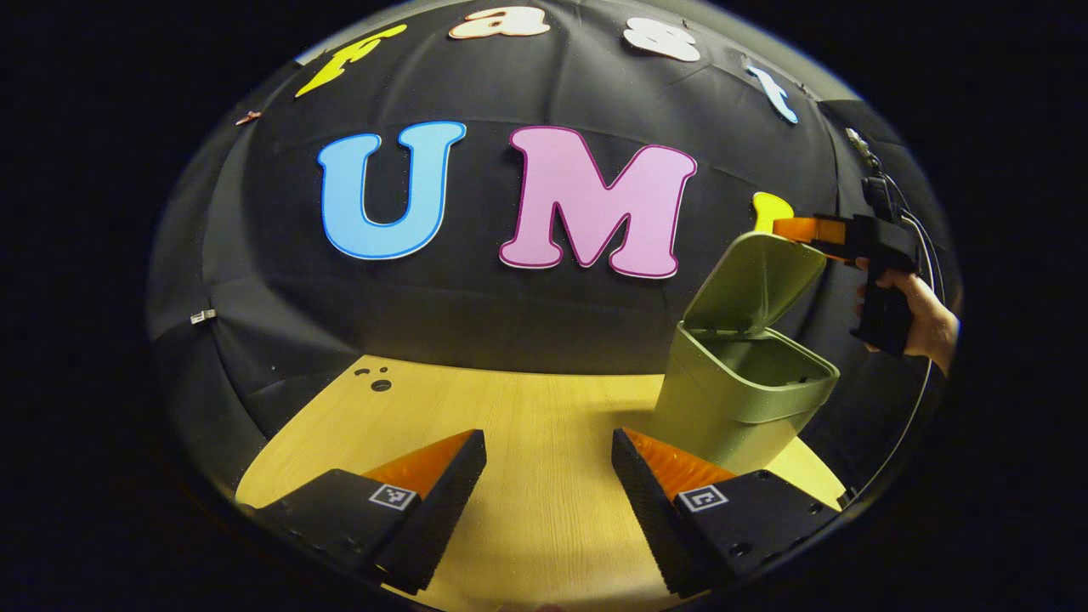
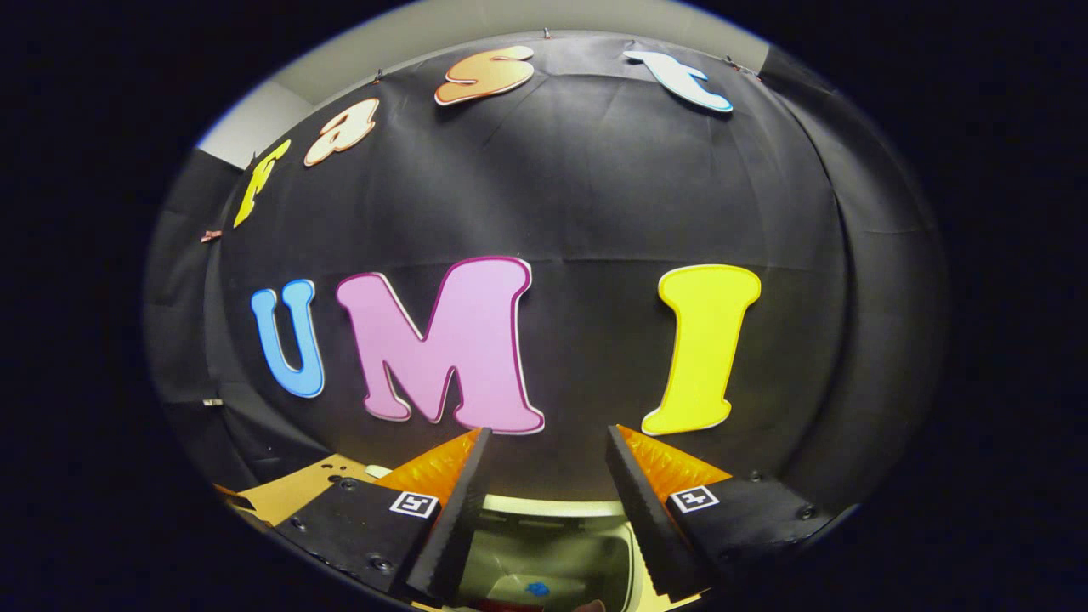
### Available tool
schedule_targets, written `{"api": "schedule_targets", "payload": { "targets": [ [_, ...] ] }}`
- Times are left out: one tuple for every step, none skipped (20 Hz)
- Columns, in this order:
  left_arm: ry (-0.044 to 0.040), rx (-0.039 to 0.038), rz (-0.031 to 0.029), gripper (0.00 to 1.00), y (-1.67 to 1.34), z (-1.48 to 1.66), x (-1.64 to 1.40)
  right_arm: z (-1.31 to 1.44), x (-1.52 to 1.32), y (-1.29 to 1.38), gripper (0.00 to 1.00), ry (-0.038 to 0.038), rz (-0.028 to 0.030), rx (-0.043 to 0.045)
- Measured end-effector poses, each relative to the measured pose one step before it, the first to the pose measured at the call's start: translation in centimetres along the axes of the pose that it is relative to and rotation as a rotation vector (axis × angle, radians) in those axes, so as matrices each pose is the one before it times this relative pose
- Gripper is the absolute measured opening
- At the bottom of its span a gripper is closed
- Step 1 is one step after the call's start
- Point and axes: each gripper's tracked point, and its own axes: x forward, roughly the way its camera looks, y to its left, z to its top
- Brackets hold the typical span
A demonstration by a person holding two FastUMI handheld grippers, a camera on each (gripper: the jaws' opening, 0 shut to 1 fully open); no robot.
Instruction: Press the lid of the desktop garbage bin to open it, pick up the crumpled paper on the desktop and throw it into the bin, then pick up the pop can on the desktop and drop it into the bin, and finally close the garbage bin lid.
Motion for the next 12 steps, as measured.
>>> {"api": "schedule_targets", "payload": {
  "targets": [
    [-0.00388,0.00121,-0.00185,0.96,0.045,0.068,-0.415,-0.488,-0.647,0.345,0.83,0.01069,0.00377,-0.00528],
    [-0.00557,0.00110,-0.00093,0.96,0.101,0.052,-0.487,-0.290,-0.569,0.250,0.83,0.00660,0.00194,-0.00492],
    [-0.00407,0.00086,-0.00115,0.96,0.066,0.144,-0.347,-0.366,-0.443,0.284,0.83,0.00697,0.00283,-0.00197],
    [-0.00247,0.00074,-0.00026,0.96,-0.040,0.015,-0.292,-0.391,-0.462,0.260,0.83,0.00819,0.00187,0.00269],
    [-0.00257,-0.00007,-0.00096,0.96,0.056,0.055,-0.371,-0.492,-0.386,0.185,0.83,0.00937,0.00164,0.00458],
    [-0.00148,-0.00006,-0.00153,0.96,-0.021,-0.053,-0.235,-0.422,-0.310,0.244,0.83,0.01010,0.00258,0.00378],
    [-0.00097,0.00101,-0.00055,0.96,-0.051,0.118,-0.273,-0.586,-0.251,0.160,0.83,0.01029,0.00127,-0.00097],
    [-0.00158,0.00150,-0.00051,0.96,0.050,-0.087,-0.253,-0.613,-0.267,0.137,0.83,0.01331,0.00209,-0.00342],
    [-0.00104,0.00155,-0.00186,0.96,-0.042,0.117,-0.160,-0.674,-0.317,0.154,0.83,0.01403,0.00200,-0.00313],
    [-0.00234,0.00117,-0.00107,0.96,-0.021,0.010,-0.155,-0.654,-0.306,0.164,0.83,0.01377,0.00319,-0.00301],
    [-0.00108,0.00039,-0.00249,0.96,-0.057,0.066,-0.133,-0.800,-0.171,0.172,0.83,0.01429,0.00310,-0.00589],
    [0.00000,0.00048,-0.00035,0.96,-0.025,-0.041,-0.101,-0.763,-0.173,0.133,0.83,0.01562,0.00375,-0.00769]
  ]
}}
